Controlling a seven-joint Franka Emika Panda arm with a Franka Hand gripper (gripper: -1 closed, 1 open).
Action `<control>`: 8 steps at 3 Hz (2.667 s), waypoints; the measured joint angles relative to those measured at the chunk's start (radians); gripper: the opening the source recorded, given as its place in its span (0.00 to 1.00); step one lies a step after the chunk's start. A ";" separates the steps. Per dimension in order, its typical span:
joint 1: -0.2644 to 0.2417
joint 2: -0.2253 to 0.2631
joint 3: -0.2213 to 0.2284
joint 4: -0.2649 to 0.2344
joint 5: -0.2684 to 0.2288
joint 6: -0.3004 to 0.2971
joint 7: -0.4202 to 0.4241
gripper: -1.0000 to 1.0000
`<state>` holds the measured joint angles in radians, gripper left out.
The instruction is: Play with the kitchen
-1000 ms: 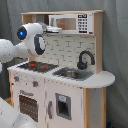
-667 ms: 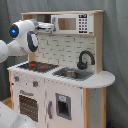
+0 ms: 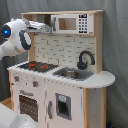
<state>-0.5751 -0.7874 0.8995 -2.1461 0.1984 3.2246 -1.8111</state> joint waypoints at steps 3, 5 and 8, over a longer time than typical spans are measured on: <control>-0.187 -0.021 0.109 0.123 0.000 0.039 0.186 1.00; -0.324 -0.115 0.166 0.206 0.000 0.053 0.367 1.00; -0.452 -0.294 0.167 0.228 0.001 0.042 0.638 1.00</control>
<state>-1.0274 -1.0814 1.0668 -1.9183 0.1995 3.2665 -1.1734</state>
